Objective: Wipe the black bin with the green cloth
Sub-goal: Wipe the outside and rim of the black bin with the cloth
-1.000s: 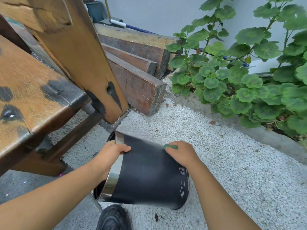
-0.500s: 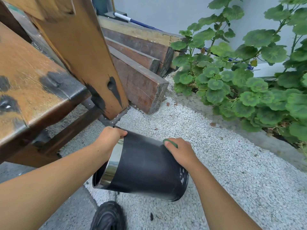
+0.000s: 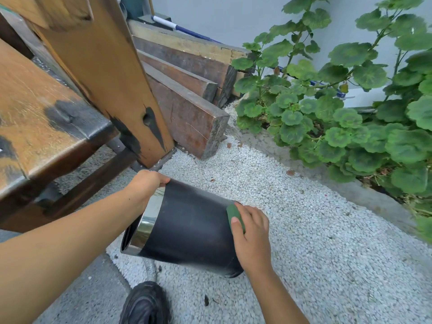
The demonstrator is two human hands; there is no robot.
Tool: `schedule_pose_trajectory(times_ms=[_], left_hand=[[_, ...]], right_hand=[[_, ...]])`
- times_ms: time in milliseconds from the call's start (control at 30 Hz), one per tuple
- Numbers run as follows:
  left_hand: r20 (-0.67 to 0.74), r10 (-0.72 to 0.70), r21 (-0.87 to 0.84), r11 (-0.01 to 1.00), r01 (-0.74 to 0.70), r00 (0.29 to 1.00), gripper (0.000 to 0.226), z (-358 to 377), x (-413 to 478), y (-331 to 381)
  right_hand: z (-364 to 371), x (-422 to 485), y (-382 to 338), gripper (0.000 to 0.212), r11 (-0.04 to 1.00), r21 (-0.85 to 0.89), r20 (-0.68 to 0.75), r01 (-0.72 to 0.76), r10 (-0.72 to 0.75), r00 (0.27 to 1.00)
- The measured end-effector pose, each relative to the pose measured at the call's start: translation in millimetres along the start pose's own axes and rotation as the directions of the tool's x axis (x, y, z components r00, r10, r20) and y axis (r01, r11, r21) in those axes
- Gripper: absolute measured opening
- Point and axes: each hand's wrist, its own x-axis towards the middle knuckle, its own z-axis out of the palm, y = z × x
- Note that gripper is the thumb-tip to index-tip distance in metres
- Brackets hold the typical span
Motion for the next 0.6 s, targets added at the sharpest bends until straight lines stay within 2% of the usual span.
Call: schedule_pose_trajectory(times_ms=[167, 267, 300, 367, 433, 500, 567, 600], left_hand=[[0.017, -0.030, -0.048, 0.998, 0.031, 0.999, 0.026, -5, -2, 2], [0.027, -0.034, -0.088, 0.996, 0.036, 0.999, 0.030, -4, -8, 0], [0.045, -0.028, -0.104, 0.994, 0.033, 0.999, 0.035, -6, -14, -1], [0.179, -0.037, -0.173, 0.983, 0.069, 0.983, 0.047, -13, -32, -4], [0.358, -0.023, -0.175, 0.980, 0.091, 0.934, 0.065, -21, -47, -10], [0.502, 0.065, -0.011, 0.998, -0.069, 0.863, 0.073, -27, -55, -15], [0.673, 0.124, 0.109, 0.959, -0.263, 0.730, 0.064, -34, -62, -18], [0.738, 0.109, 0.158, 0.932, -0.327, 0.666, 0.066, -37, -65, -17]], right_hand=[[13, -35, -10, 0.056, 0.999, -0.023, -0.169, -0.024, 0.020, 0.985], [19, -47, -13, 0.056, 0.998, -0.041, -0.200, -0.042, 0.033, 0.979], [19, -46, -13, 0.055, 0.998, -0.048, -0.202, -0.040, 0.029, 0.979], [18, -43, -10, 0.053, 0.998, -0.048, -0.213, -0.044, 0.033, 0.976], [16, -39, -7, 0.050, 0.998, -0.017, -0.232, -0.065, 0.059, 0.971], [15, -36, -4, 0.048, 0.994, 0.038, -0.264, -0.098, 0.105, 0.959], [12, -32, 0, 0.046, 0.988, 0.080, -0.278, -0.134, 0.151, 0.949], [9, -29, 2, 0.046, 0.983, 0.096, -0.273, -0.156, 0.177, 0.946]])
